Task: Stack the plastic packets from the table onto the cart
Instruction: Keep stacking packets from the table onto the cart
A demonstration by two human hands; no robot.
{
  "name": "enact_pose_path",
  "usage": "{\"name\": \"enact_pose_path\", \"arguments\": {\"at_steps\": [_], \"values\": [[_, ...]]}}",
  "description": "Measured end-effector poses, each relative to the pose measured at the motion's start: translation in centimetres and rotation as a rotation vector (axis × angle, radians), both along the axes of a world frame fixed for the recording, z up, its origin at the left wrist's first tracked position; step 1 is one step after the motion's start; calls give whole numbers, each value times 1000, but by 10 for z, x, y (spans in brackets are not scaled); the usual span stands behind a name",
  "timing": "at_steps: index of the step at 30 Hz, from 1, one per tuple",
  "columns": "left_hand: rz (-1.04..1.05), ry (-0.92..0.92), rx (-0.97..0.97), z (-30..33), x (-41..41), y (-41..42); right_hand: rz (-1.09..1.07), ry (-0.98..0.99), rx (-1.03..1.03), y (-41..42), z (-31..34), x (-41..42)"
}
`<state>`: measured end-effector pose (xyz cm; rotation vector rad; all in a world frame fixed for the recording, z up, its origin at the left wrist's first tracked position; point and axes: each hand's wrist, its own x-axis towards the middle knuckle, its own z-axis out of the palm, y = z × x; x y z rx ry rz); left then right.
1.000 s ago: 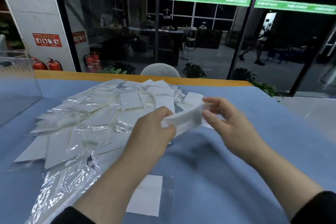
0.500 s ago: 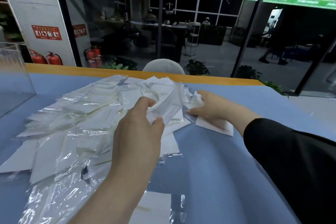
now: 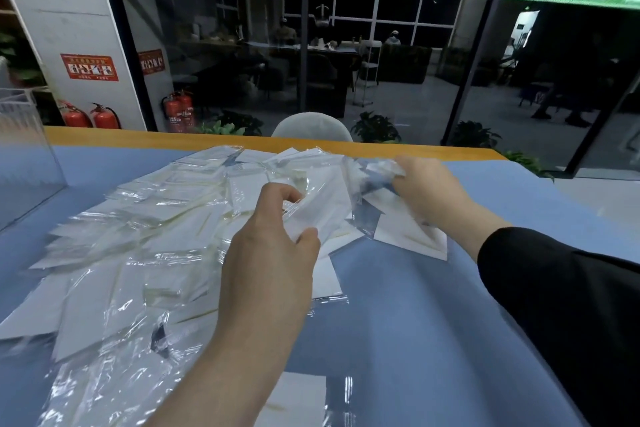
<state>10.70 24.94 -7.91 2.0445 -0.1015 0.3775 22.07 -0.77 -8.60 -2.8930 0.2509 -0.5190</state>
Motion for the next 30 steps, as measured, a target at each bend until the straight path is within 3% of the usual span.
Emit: {"name": "enact_pose_path", "arguments": {"at_steps": [4, 7, 11, 18, 21, 23, 26, 30], "values": [[-44, -12, -45, 0, 1, 0, -1, -242, 328, -14, 31, -45], [-177, -3, -107, 3, -2, -2, 76, -350, 772, -12, 44, -92], [-433, 64, -161, 8, -10, -9, 233, -223, 1273, 4, 39, -144], [-440, 4, -52, -3, -14, -17, 346, -8, 1605, 34, 2, -168], [-444, 65, -58, -3, -14, -15, 473, 151, 1619, 40, -6, -169], [-462, 87, 36, -3, -14, -14, 475, 176, 1381, 36, -6, -170], [-453, 53, 189, -6, -13, -14, 388, 9, 882, 22, -2, -171], [-437, 31, 269, -7, -14, -16, 399, -65, 692, 8, 5, -171]]}}
